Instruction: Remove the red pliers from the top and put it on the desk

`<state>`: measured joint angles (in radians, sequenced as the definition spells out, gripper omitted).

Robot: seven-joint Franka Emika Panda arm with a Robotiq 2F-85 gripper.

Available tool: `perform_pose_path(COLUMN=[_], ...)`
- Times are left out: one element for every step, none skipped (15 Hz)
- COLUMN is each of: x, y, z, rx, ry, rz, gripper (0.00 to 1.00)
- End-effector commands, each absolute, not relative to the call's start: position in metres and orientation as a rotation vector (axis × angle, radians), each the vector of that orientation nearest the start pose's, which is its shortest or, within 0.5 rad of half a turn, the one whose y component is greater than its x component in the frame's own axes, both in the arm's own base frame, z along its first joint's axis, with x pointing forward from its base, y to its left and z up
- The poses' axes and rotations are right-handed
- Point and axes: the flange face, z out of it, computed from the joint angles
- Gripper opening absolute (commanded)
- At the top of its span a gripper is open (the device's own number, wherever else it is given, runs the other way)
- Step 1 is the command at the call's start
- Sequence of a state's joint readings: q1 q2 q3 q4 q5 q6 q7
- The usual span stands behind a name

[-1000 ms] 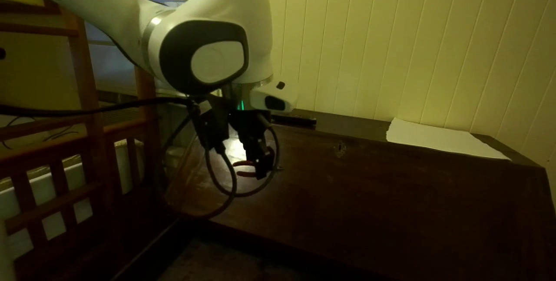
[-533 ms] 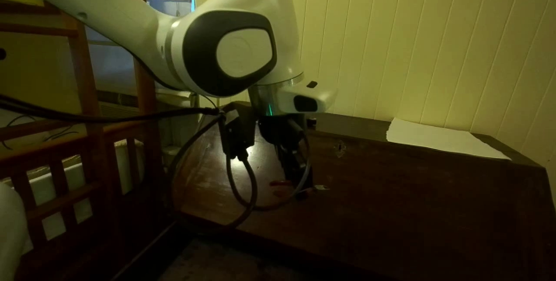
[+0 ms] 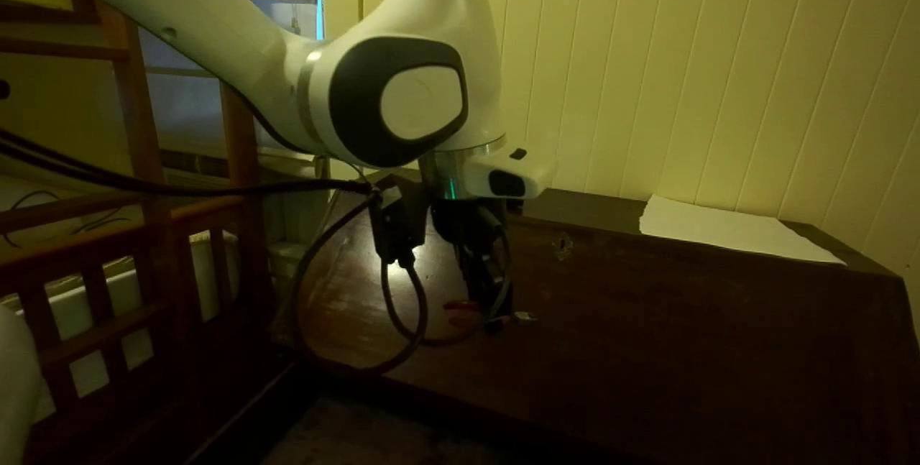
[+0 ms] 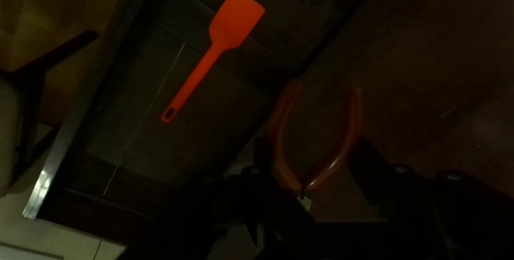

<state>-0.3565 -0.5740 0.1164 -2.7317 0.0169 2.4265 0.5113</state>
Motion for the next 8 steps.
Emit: perform_pose_path(x=[0.406,0.412,0.417,0.422,0.426,0.429,0.431,0.433], y=[-0.096,-0.099,-0.105,-0.115,-0.125,-0.136,-0.149,-0.164], z=[0.364,0.348,0.331,0.315,0.302,0.292,0.282,0.273], rx=[-2.844,-2.838,-2.829,-2.823,-2.802,-2.785,-2.753,-2.731], ry=[1.27,1.298,1.329,1.367,1.404,1.442,1.483,1.524], rz=[-0.24,-0.203,-0.161,-0.148,-0.124,-0.124,-0.113,-0.128], gripper=[0.28,0.28,0.28,0.28,0.28,0.28,0.28,0.28])
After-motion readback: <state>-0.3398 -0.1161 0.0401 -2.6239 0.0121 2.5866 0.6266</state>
